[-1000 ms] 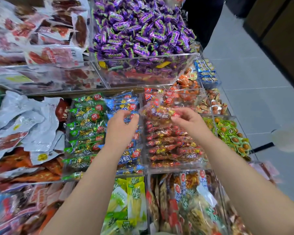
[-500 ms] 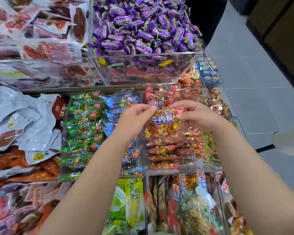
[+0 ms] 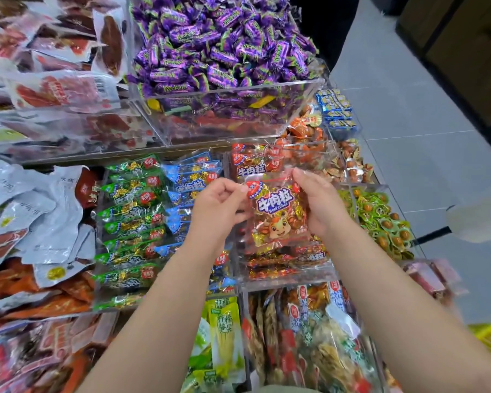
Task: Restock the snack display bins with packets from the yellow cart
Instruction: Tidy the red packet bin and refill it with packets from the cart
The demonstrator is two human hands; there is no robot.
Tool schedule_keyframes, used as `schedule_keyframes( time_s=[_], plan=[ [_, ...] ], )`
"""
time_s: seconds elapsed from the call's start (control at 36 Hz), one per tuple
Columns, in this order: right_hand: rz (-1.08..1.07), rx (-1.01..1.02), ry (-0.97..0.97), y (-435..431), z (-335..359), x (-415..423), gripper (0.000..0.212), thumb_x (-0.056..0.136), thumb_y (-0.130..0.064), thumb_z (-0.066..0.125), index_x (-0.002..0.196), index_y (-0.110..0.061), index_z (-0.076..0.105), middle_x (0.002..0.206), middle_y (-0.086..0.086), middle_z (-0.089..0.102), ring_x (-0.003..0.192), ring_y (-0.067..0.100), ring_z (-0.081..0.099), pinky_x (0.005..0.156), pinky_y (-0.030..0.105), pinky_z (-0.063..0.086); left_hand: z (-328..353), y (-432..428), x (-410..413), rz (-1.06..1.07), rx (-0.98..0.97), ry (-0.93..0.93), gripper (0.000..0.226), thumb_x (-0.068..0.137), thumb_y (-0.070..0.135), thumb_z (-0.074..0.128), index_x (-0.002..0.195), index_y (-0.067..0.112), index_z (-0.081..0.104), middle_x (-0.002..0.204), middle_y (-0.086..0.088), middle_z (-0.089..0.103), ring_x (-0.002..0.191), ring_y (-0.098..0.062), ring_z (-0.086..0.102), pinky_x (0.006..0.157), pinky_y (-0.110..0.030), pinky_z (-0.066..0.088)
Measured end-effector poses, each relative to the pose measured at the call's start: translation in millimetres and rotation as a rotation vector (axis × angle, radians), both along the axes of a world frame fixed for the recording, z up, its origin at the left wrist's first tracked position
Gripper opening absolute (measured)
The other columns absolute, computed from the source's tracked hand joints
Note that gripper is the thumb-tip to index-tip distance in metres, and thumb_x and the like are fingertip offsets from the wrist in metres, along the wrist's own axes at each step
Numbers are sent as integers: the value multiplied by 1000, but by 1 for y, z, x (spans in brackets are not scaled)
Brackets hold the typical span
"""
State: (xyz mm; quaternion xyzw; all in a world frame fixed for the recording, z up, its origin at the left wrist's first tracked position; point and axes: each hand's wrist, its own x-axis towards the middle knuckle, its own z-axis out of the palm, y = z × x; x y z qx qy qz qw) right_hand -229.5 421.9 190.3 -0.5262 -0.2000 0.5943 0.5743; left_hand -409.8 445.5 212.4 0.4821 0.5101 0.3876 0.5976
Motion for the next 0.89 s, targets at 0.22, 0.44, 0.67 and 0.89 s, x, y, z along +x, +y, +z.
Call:
schedule_keyframes(
  time_s=[0.22, 0.44, 0.67, 0.89],
  plan=[
    [291, -108, -155, -4, -25, 1, 63, 54, -36, 82, 113, -34, 59, 124, -1, 59, 94, 15, 64, 72, 31, 57, 1, 12, -3, 130, 113, 162, 19, 95, 17, 58, 76, 21, 57, 62, 13, 62, 63, -4, 60, 56, -19, 54],
    [217, -99, -496, 7, -31, 23, 50, 73, -22, 79, 114, -35, 53, 124, -1, 57, 112, 22, 58, 78, 37, 55, -27, 17, -26, -109, 350, 1045, 61, 92, 52, 50, 143, 19, 41, 153, -4, 36, 145, -28, 21, 116, -47, 19],
    [249, -19, -651, 33, -54, 5, 48, 80, -26, 73, 121, -28, 47, 115, -21, 55, 106, -1, 53, 74, 12, 43, -48, 12, -25, -353, 316, 1495, 116, 71, 90, 29, 154, 17, -6, 161, -14, -11, 147, -34, -12, 116, -53, -5],
    [138, 68, -876, 34, -77, -6, 63, 83, -35, 69, 134, -24, 34, 129, -6, 41, 119, 9, 40, 100, 26, 35, -54, 13, -22, -368, 291, 1530, 112, 78, 77, 42, 151, 13, -16, 158, -17, -21, 145, -37, -21, 114, -56, -11]
  ],
)
